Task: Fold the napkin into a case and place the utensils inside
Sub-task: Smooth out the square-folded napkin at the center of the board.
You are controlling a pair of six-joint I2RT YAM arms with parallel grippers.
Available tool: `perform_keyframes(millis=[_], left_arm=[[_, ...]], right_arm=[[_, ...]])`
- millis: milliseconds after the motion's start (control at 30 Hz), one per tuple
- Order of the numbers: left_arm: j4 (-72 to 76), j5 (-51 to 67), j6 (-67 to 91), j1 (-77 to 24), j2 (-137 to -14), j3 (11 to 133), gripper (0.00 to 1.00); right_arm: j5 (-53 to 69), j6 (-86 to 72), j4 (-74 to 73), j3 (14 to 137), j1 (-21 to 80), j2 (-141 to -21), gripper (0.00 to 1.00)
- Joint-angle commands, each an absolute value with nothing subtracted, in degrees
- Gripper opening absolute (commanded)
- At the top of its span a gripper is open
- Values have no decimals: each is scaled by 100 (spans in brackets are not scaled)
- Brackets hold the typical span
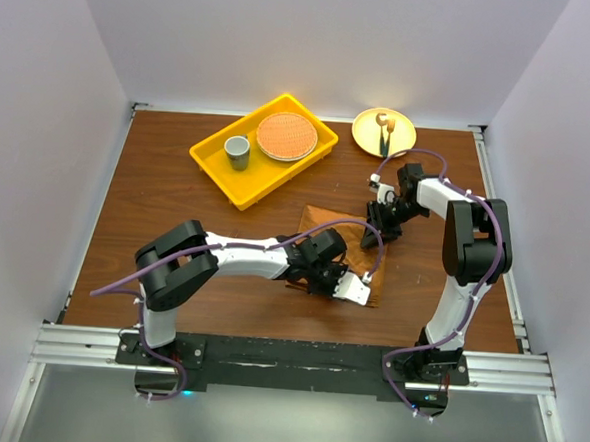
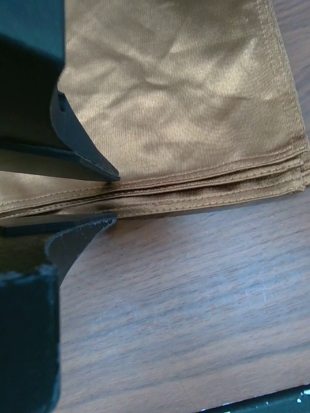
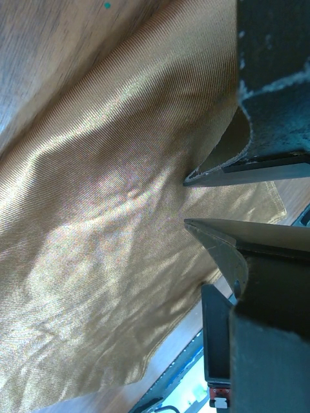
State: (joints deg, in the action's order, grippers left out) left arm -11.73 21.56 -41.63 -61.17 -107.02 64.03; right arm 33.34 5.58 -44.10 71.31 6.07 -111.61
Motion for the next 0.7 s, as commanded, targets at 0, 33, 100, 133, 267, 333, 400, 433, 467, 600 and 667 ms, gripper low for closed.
perform_keyframes(millis=[0, 33, 100, 133, 267, 333, 400, 433, 467, 600, 667], left_arm=[[-976, 2021, -4219, -6117, -10723, 6319, 29], [-976, 2021, -4219, -6117, -10723, 6319, 29], [-1010, 2074, -4245, -6108, -10679, 6328, 29], [-1037, 2118, -4254, -6108, -10653, 6337, 30], [-1107, 2232, -4193, -6108, -10521, 6389, 31], [-1107, 2233, -4192, -6100, -10521, 6434, 31], [-1125, 2241, -4192, -6082, -10538, 6477, 30], [-1142, 2241, -4192, -6073, -10555, 6486, 30], [-1151, 2224, -4218, -6047, -10573, 6504, 30], [-1204, 2250, -4271, -5924, -10652, 6618, 28], [-1265, 2320, -4289, -5863, -10687, 6679, 28]], right_arm=[[3138, 615, -4228, 7093, 615, -11188, 31], [3129, 615, -4228, 7084, 615, -11197, 31], [3138, 615, -4228, 7084, 624, -11188, 31], [3129, 615, -4228, 7084, 624, -11197, 31], [3111, 624, -4219, 7093, 615, -11197, 31], [3129, 615, -4219, 7093, 615, -11206, 31], [3129, 607, -4210, 7101, 624, -11206, 31], [3138, 598, -4201, 7102, 624, -11197, 31], [3129, 598, -4201, 7102, 624, -11197, 31], [3138, 580, -4192, 7110, 615, -11206, 31], [3146, 571, -4192, 7128, 615, -11206, 31]])
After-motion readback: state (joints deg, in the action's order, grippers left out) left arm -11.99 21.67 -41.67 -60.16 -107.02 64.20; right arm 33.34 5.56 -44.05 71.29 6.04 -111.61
